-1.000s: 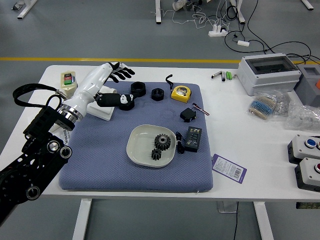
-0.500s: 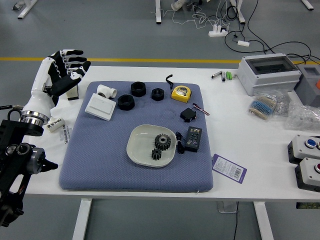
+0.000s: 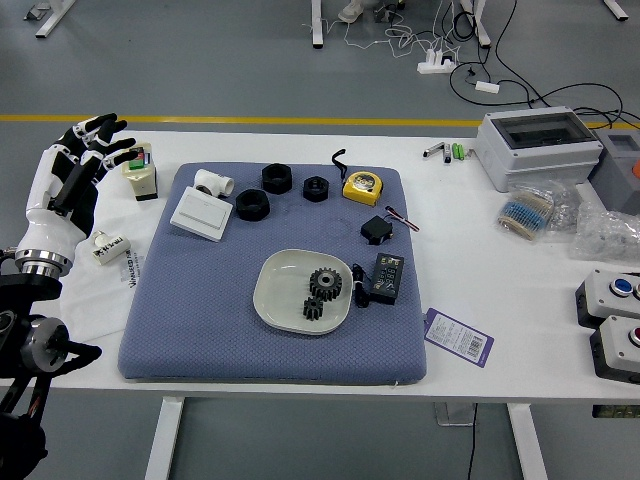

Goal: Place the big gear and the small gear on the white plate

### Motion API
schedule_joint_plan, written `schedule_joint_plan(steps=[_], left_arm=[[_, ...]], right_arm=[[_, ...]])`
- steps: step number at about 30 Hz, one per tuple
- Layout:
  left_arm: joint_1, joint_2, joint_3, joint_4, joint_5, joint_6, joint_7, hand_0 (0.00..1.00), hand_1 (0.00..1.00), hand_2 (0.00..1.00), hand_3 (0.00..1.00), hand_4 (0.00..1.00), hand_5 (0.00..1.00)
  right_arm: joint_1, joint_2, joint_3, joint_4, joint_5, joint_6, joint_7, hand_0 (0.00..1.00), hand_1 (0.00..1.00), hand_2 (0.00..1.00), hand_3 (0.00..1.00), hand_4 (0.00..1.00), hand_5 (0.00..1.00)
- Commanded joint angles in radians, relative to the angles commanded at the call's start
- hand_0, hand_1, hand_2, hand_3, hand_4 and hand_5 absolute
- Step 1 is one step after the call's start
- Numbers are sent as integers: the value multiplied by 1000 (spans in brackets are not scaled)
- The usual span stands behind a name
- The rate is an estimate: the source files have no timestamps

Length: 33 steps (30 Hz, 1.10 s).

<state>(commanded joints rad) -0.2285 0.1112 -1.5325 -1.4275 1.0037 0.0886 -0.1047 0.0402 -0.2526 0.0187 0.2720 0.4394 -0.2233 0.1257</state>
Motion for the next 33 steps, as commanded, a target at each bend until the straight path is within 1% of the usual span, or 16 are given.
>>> schedule_joint_plan(steps=[3,4,7,11,13,15,16,21,22,27,28,33], left_arm=[[1,0,-5,-3,-7,-4,-5,613,635,729,688,849,578],[1,0,-5,-3,-7,-4,-5,618,635,728,698,847,591],[4,0,-13,-3,8,-11,-6,618,635,728,698,847,591],[20,-6,-34,-10,0,-19,-23,614,630,722,696,843,604],[26,-4,-43,-11,-11,-21,-31,614,630,722,696,843,604],[28,-1,-47,-11,-16,-20,-34,614,630,722,696,843,604],[30,1,-50,-11,-18,-20,-36,581,626,715,719,846,616],[39,0,-64,-5,-31,-13,-45,581,626,715,719,846,616],[41,-1,-66,-1,-33,-10,-45,378,551,650,751,895,710],[54,-4,-79,6,-29,-7,-48,378,551,650,751,895,710],[58,-5,-83,6,-26,-5,-50,286,395,501,721,903,720],[85,-4,-99,2,-14,1,-54,286,395,501,721,903,720]], right_arm=[[0,1,-3,0,2,0,-1,620,640,738,542,734,697],[0,1,-3,0,2,0,-1,619,640,738,543,734,698],[5,0,-7,1,-2,-1,-4,619,640,738,543,734,698],[10,-2,-3,2,2,-1,-2,619,640,738,542,733,698],[13,-5,-1,2,1,-1,0,619,640,738,542,733,698],[15,-6,0,2,-1,-1,0,619,640,738,542,733,698],[15,-7,-1,3,-1,-1,0,618,640,737,542,734,699],[15,-9,-9,4,-6,-1,-2,618,640,737,542,734,699],[14,-8,-10,4,-7,-2,-3,619,640,737,542,733,697],[11,-7,-6,6,-19,-4,-8,619,640,737,542,733,697],[10,-6,-4,6,-22,-5,-10,617,639,738,542,734,698],[5,-3,3,9,-42,-7,-15,617,639,738,542,734,698]])
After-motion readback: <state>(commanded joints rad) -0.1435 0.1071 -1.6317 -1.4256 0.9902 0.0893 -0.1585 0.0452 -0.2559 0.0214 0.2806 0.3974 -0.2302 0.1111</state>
